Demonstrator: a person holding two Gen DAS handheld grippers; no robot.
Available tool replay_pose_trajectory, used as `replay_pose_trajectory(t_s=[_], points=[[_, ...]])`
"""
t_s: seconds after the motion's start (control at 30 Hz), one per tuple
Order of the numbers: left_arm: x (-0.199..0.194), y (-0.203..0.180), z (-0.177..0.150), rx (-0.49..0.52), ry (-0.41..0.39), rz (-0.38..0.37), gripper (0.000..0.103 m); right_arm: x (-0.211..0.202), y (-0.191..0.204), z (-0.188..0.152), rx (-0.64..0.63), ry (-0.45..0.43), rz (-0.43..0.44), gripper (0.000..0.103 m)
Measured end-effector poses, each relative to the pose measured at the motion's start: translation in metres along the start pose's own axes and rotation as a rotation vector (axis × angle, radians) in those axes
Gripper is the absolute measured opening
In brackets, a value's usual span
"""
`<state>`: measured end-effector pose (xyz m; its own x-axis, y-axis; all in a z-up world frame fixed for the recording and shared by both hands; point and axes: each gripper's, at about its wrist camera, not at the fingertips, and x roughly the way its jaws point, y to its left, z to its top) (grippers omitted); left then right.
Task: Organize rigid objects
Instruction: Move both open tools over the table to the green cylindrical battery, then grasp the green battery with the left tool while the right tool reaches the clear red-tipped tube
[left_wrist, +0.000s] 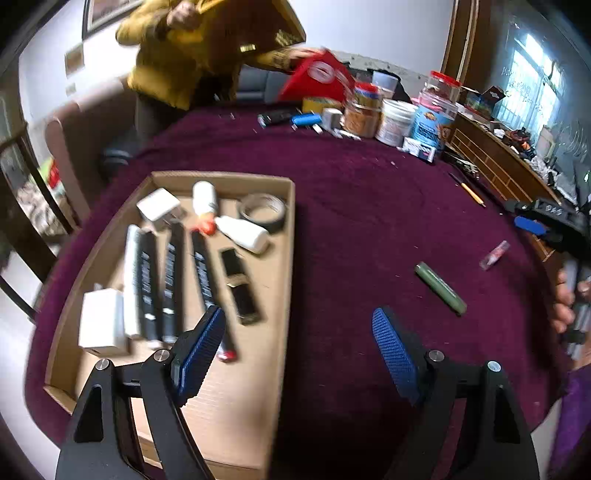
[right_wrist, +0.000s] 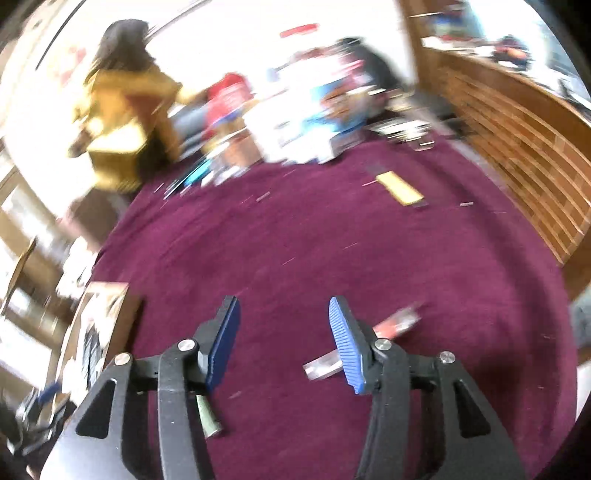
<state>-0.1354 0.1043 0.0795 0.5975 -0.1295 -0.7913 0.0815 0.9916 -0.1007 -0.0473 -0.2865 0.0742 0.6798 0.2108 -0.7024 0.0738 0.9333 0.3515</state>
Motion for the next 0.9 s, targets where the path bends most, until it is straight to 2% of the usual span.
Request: replay_pose_trajectory(t_s=[0.1,0.27,0.37,0.47,0.5,0.67,0.7,0.73,0.77,0.8,0.83,0.9], points=[[0.008,-0.01,0.001,-0.012,0.043,-0.038,0.078,0.009,-0.019,-0.003,0.065,-0.041,-0.014,0.049],[0.02,-0.038,0.004,0.012,0.09,-0.049,0.077,0.018,-0.035,-0.019,0.113,-0.099,-0.001,0.049],[0.035,-0.062,0.01,0.015,0.114,-0.082,0.077,0.02,-0.036,-0.019,0.088,-0.11,-0.073,0.048],[0.057,-0.09,0.016,0.006,0.147,-0.115,0.077,0.005,-0.039,-0.019,0.095,-0.186,-0.097,0.05],[0.066,-0.1,0.018,0.01,0.154,-0.118,0.077,0.005,-0.042,-0.019,0.101,-0.189,-0.103,0.054],[0.095,-0.141,0.019,0.071,0.152,-0.077,0.076,0.006,-0.056,-0.019,0.16,-0.175,-0.091,0.054],[0.101,-0.149,0.019,0.097,0.152,-0.075,0.072,0.007,-0.058,-0.019,0.17,-0.17,-0.086,0.054],[0.106,-0.157,0.018,0.127,0.155,-0.08,0.054,0.007,-0.06,-0.019,0.18,-0.164,-0.078,0.054],[0.11,-0.164,0.017,0.158,0.167,-0.076,0.045,0.008,-0.062,-0.018,0.191,-0.16,-0.07,0.054],[0.111,-0.171,0.016,0.198,0.146,-0.053,0.038,0.01,-0.063,-0.018,0.2,-0.157,-0.065,0.054],[0.111,-0.173,0.017,0.21,0.145,-0.073,0.02,0.011,-0.064,-0.018,0.207,-0.155,-0.061,0.054],[0.111,-0.171,0.018,0.21,0.16,-0.12,0.017,0.012,-0.067,-0.019,0.218,-0.147,-0.057,0.054]])
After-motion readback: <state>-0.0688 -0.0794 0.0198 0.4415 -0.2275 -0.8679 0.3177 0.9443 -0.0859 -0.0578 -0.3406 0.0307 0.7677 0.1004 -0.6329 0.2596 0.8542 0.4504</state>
